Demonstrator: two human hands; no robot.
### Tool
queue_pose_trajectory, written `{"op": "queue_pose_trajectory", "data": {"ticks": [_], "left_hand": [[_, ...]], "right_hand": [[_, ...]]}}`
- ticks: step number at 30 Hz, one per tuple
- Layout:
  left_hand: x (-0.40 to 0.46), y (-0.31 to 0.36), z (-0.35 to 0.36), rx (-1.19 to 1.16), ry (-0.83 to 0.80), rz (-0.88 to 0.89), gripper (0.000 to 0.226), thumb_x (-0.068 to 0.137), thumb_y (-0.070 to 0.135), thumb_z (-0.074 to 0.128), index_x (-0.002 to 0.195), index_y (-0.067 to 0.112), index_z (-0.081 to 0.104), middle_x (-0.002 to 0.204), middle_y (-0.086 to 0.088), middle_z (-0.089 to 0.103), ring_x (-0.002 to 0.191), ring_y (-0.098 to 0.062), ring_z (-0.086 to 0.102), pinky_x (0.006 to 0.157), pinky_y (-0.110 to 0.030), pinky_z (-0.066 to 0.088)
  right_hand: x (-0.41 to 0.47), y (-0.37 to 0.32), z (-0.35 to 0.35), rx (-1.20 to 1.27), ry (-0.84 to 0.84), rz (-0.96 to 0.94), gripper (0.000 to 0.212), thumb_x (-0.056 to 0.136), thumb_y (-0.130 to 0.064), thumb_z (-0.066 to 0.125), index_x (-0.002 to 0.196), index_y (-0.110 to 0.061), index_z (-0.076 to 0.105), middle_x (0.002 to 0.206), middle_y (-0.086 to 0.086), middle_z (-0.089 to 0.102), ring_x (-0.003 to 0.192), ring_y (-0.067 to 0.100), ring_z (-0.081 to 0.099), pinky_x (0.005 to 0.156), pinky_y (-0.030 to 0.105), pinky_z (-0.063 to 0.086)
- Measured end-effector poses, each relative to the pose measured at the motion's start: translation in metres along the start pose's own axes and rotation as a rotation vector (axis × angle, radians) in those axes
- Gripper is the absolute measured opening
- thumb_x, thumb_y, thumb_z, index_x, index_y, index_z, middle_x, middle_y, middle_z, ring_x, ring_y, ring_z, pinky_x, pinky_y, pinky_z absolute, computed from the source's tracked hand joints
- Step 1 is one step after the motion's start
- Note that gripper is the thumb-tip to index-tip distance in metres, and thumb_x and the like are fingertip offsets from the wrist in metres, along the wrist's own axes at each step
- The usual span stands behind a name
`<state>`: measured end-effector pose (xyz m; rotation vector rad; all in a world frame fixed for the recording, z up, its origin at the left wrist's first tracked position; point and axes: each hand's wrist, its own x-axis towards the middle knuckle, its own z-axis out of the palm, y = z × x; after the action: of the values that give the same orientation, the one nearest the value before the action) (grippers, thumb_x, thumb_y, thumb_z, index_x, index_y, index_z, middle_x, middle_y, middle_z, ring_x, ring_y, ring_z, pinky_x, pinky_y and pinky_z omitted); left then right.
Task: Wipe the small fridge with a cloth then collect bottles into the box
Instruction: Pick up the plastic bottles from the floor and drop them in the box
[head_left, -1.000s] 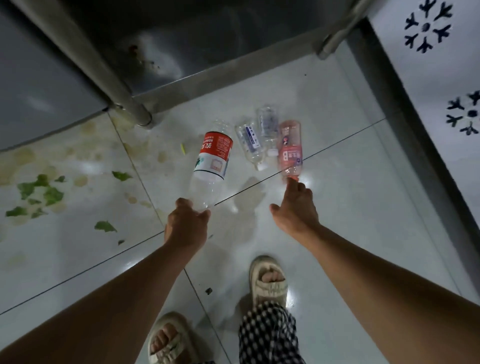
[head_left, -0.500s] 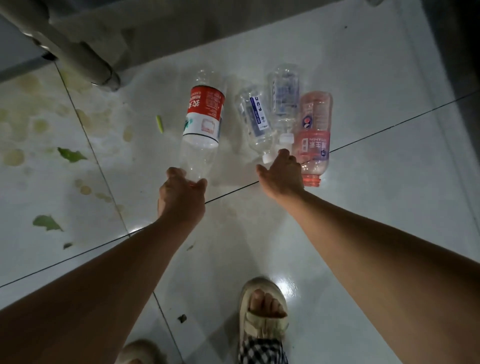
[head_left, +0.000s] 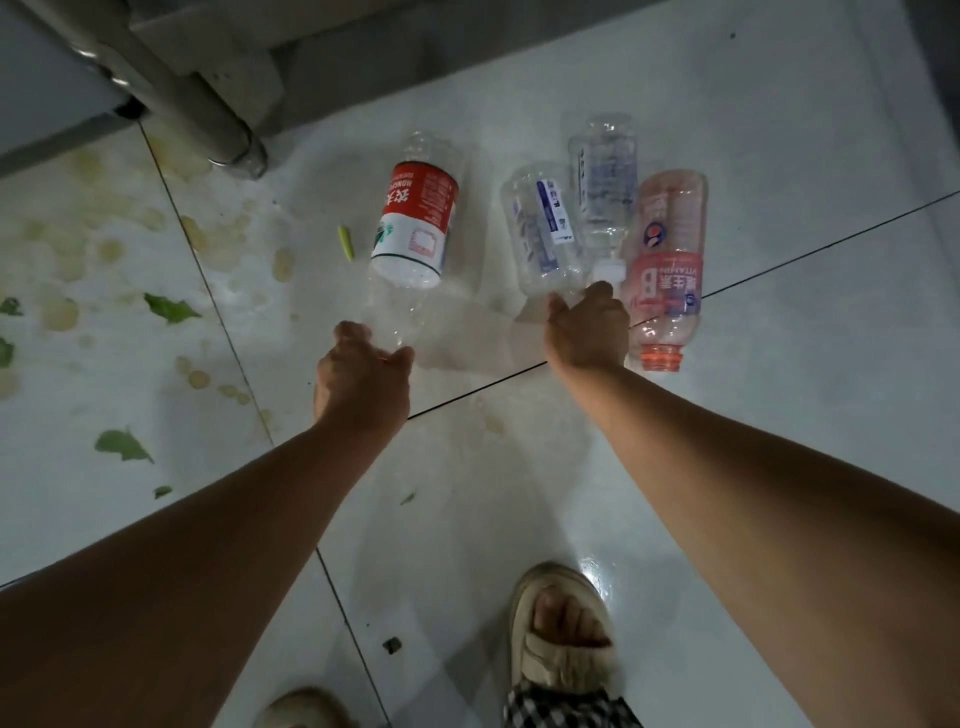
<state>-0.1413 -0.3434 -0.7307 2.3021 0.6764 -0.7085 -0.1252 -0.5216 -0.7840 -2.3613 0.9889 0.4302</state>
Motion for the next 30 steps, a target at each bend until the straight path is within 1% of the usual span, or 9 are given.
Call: {"op": "queue_pose_trajectory", "data": {"ticks": [2, 5, 12, 18, 21, 24, 26, 28, 30], "left_hand": [[-0.009, 0.003, -0.015, 0.033, 0.006, -0.024, 0.045, 0.091, 0.027, 0.055, 0.127, 0.004, 0.043, 0.115, -0.019, 0.063, 0.105, -0.033, 0.062, 0.095, -0.045, 0.047], [-0.032, 0.015, -0.043, 0.107, 0.013, -0.033, 0.046, 0.091, 0.024, 0.054, 0.129, 0.002, 0.043, 0.12, -0.022, 0.061, 0.11, -0.034, 0.059, 0.095, -0.041, 0.045], [-0.106, 0.072, -0.124, 0.296, 0.036, 0.117, 0.046, 0.095, 0.025, 0.049, 0.133, 0.0, 0.04, 0.122, -0.025, 0.057, 0.113, -0.036, 0.055, 0.087, -0.039, 0.046], [-0.18, 0.124, -0.201, 0.316, 0.067, 0.31, 0.045, 0.095, 0.024, 0.05, 0.132, 0.002, 0.039, 0.12, -0.025, 0.059, 0.109, -0.035, 0.058, 0.084, -0.04, 0.05], [-0.22, 0.149, -0.244, 0.336, 0.098, 0.415, 0.04, 0.095, 0.025, 0.05, 0.128, 0.003, 0.043, 0.115, -0.023, 0.062, 0.107, -0.036, 0.059, 0.085, -0.042, 0.05], [-0.261, 0.171, -0.29, 0.363, 0.106, 0.526, 0.037, 0.095, 0.028, 0.049, 0.122, 0.003, 0.048, 0.109, -0.02, 0.064, 0.101, -0.034, 0.061, 0.084, -0.042, 0.049], [-0.291, 0.184, -0.318, 0.431, 0.097, 0.622, 0.035, 0.097, 0.03, 0.042, 0.117, 0.002, 0.051, 0.106, -0.019, 0.064, 0.097, -0.031, 0.061, 0.083, -0.038, 0.049], [-0.323, 0.197, -0.344, 0.519, 0.111, 0.755, 0.036, 0.098, 0.03, 0.036, 0.118, 0.002, 0.048, 0.109, -0.017, 0.062, 0.101, -0.029, 0.06, 0.085, -0.035, 0.047], [-0.36, 0.207, -0.365, 0.486, 0.111, 0.832, 0.032, 0.097, 0.027, 0.04, 0.117, 0.002, 0.047, 0.11, -0.019, 0.061, 0.104, -0.034, 0.059, 0.086, -0.039, 0.044]], "right_hand": [[-0.015, -0.003, -0.017, 0.031, 0.012, -0.003, 0.04, 0.096, -0.032, 0.049, 0.121, -0.001, 0.046, 0.12, 0.021, 0.058, 0.11, 0.035, 0.054, 0.081, 0.033, 0.041], [-0.043, -0.009, -0.052, 0.001, 0.033, -0.011, 0.04, 0.096, -0.032, 0.048, 0.119, 0.001, 0.046, 0.118, 0.023, 0.059, 0.108, 0.036, 0.056, 0.082, 0.034, 0.043], [-0.119, -0.036, -0.154, -0.02, 0.046, -0.013, 0.044, 0.095, -0.033, 0.051, 0.122, 0.002, 0.048, 0.119, 0.024, 0.06, 0.106, 0.038, 0.06, 0.085, 0.038, 0.048], [-0.19, -0.067, -0.256, -0.04, 0.075, 0.001, 0.044, 0.095, -0.039, 0.048, 0.122, -0.003, 0.047, 0.118, 0.019, 0.059, 0.105, 0.035, 0.058, 0.081, 0.035, 0.047], [-0.227, -0.077, -0.312, -0.082, 0.09, 0.022, 0.042, 0.095, -0.039, 0.047, 0.118, -0.004, 0.045, 0.117, 0.019, 0.057, 0.105, 0.037, 0.058, 0.08, 0.037, 0.046], [-0.269, -0.085, -0.371, -0.1, 0.155, 0.031, 0.04, 0.096, -0.037, 0.047, 0.116, -0.003, 0.045, 0.117, 0.021, 0.057, 0.105, 0.038, 0.057, 0.082, 0.04, 0.047], [-0.304, -0.089, -0.409, -0.093, 0.207, 0.054, 0.04, 0.096, -0.036, 0.047, 0.117, -0.003, 0.044, 0.119, 0.022, 0.055, 0.106, 0.038, 0.057, 0.083, 0.041, 0.047], [-0.339, -0.09, -0.446, -0.063, 0.269, 0.071, 0.04, 0.096, -0.036, 0.048, 0.118, -0.003, 0.045, 0.119, 0.021, 0.056, 0.106, 0.036, 0.057, 0.08, 0.039, 0.047], [-0.377, -0.086, -0.482, -0.058, 0.331, 0.073, 0.04, 0.095, -0.037, 0.049, 0.116, -0.003, 0.048, 0.116, 0.019, 0.058, 0.105, 0.035, 0.058, 0.078, 0.037, 0.048]]}}
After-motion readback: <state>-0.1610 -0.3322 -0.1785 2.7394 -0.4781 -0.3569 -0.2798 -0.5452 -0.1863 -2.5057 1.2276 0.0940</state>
